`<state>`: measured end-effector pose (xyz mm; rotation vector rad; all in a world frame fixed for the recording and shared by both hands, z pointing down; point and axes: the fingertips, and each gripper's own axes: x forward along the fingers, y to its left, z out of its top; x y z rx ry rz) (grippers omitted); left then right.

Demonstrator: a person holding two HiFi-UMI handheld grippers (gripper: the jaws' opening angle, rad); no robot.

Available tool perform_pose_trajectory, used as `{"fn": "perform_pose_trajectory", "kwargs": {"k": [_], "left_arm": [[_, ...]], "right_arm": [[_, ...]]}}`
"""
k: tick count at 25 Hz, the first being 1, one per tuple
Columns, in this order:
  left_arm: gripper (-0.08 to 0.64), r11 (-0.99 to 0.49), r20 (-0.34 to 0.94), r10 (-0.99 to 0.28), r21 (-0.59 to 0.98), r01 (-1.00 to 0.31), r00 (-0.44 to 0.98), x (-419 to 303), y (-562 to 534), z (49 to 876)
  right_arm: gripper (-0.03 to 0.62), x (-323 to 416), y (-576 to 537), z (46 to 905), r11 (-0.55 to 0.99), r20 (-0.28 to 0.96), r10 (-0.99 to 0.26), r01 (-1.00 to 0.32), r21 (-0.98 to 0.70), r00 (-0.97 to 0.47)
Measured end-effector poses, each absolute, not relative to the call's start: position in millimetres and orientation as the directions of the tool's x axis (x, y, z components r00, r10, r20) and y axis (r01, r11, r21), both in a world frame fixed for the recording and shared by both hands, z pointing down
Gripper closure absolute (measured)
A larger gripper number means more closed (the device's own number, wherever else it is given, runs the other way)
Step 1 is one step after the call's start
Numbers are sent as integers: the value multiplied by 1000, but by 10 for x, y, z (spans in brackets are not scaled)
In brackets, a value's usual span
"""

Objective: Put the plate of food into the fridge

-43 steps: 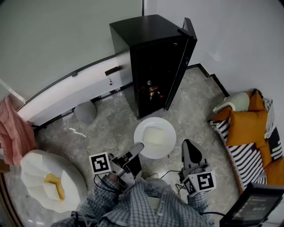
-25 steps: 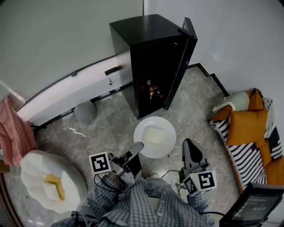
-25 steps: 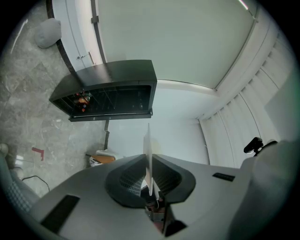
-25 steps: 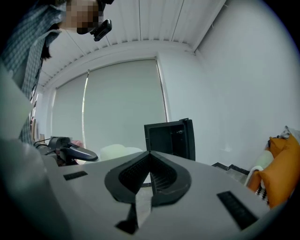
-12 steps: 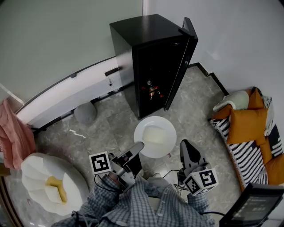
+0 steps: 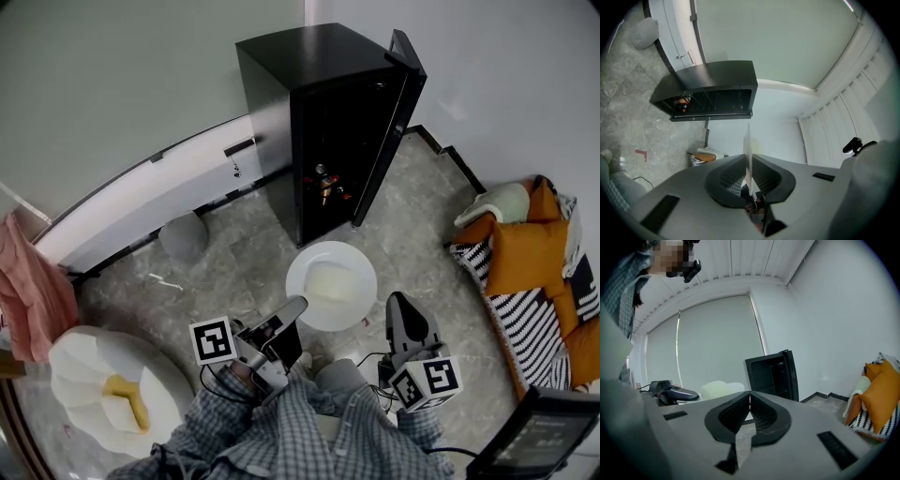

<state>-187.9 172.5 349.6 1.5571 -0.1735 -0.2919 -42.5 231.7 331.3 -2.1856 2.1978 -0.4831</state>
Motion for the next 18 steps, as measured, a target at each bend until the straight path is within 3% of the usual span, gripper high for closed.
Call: {"fn": "perform_pose_trajectory", "kwargs": {"k": [18], "left_arm": [[528, -14, -67, -320, 998, 66, 945, -1998, 1514, 3564]], "right_arm": [[584, -506, 2132, 3454, 25, 254, -965, -981, -191, -74]]}}
